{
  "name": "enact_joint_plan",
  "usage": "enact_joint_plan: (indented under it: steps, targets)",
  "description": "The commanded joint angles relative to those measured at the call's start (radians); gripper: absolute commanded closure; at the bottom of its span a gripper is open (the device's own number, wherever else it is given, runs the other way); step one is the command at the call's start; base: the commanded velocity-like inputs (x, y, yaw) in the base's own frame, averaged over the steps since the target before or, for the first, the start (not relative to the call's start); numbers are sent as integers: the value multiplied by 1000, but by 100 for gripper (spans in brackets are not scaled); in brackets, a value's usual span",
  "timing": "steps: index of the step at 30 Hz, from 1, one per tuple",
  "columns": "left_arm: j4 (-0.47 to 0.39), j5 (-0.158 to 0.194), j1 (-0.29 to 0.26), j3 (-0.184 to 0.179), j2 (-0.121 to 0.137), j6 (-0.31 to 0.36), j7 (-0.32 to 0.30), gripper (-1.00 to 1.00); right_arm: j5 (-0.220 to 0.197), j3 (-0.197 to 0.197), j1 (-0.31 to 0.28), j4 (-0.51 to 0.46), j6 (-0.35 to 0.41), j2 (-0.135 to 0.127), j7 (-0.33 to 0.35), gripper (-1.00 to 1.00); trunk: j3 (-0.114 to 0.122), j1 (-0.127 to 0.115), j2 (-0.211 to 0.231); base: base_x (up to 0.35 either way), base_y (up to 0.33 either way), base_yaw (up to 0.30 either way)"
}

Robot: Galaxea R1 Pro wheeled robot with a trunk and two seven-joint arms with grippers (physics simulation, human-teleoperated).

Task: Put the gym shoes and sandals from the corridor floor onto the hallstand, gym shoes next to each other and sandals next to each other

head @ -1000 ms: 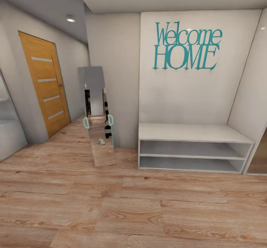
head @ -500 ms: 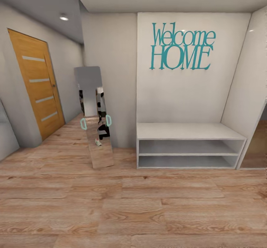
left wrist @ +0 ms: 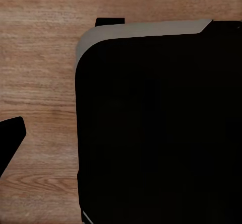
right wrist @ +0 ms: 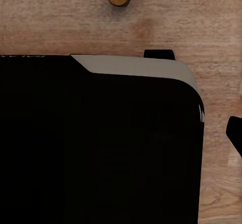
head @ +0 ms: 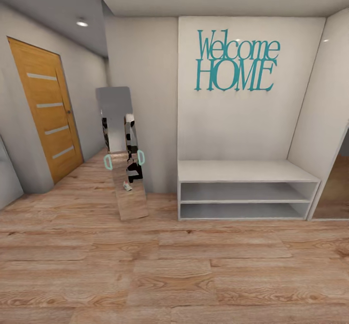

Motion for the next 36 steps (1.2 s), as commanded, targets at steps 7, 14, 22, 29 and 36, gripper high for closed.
enact_joint_plan:
  steps: [7, 14, 22, 29, 36]
  targets:
    - [-1, 0, 0, 0, 0, 1, 1, -100, 0, -1, 0, -1, 0, 0, 0, -100, -1, 0, -1, 0, 104, -1]
    - [-1, 0, 0, 0, 1, 1, 1, -100, 0, -1, 0, 0, 0, 0, 0, -100, -1, 0, -1, 0, 207, 0]
    - [-1, 0, 0, 0, 2, 1, 1, -100, 0, -1, 0, -1, 0, 0, 0, -100, -1, 0, -1, 0, 84, 0]
    - [-1, 0, 0, 0, 1, 1, 1, -100, 0, -1, 0, -1, 0, 0, 0, -100, -1, 0, -1, 0, 146, 0]
    - [-1, 0, -1, 0, 0, 1, 1, -100, 0, -1, 0, -1, 1, 0, 0, -100, -1, 0, -1, 0, 254, -7]
